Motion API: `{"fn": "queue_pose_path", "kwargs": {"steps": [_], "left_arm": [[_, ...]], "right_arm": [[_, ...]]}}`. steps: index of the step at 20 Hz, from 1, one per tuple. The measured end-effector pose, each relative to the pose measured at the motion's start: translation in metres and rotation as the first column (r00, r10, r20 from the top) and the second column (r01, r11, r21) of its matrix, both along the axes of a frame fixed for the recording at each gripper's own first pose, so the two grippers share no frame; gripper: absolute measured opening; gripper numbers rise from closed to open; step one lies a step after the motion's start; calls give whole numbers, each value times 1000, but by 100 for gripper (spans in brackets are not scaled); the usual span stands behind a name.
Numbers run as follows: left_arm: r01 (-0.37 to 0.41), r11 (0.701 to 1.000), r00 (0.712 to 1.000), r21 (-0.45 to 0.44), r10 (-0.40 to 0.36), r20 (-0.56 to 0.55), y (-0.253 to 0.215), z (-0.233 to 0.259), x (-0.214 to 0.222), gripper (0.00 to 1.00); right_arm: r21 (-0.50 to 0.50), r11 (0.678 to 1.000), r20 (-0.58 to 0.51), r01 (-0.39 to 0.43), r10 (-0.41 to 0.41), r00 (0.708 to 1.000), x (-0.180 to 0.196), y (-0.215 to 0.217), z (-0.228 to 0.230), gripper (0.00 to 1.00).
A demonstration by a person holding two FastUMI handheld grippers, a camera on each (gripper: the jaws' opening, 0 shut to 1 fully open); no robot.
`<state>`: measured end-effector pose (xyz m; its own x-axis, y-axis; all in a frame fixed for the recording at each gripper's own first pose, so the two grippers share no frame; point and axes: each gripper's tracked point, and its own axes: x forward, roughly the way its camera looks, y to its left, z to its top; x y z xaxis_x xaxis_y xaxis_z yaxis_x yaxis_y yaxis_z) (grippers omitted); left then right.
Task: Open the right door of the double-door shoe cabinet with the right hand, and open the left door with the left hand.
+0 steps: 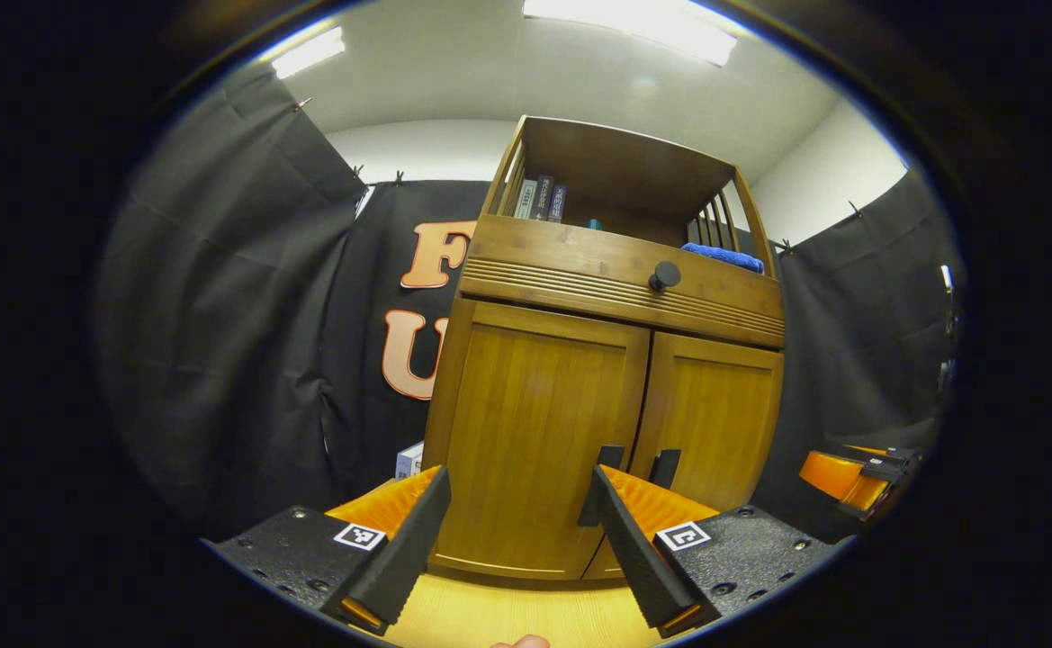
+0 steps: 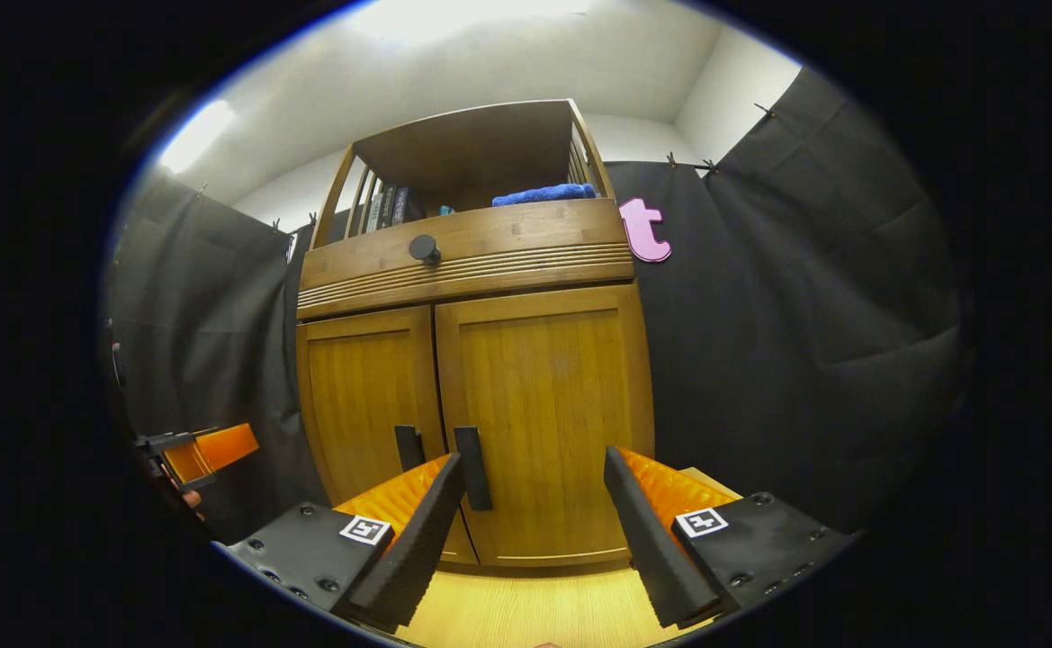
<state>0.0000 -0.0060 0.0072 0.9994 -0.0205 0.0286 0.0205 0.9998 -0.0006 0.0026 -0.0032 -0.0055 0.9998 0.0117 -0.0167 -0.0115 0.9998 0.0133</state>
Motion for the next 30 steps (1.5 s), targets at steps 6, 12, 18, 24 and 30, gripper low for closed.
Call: {"fn": "queue_pose_path", "kwargs": {"steps": [6, 12, 18, 24, 30], "left_arm": [[-26, 1000, 1000, 0, 26, -13, 3, -1, -1, 95], [-67, 998, 998, 18, 67, -15, 10, 0, -1, 91], [-110, 994, 994, 16, 110, 3, 17, 6, -3, 94], [-131, 991, 991, 17, 131, 3, 25, 3, -12, 95], [-130, 991, 992, 26, 130, -1, 25, 4, -4, 94]], "right_arm": [[-3, 999, -9, -45, 45, 999, 17, 14, -5, 99], [16, 996, -48, -88, 89, 995, 65, 34, -24, 99], [-10, 996, -73, -89, 88, 993, 130, 45, -46, 100], [-26, 999, -119, -39, 36, 992, 170, 38, -75, 96], [17, 993, -132, -113, 114, 985, 177, 53, -94, 84]]}}
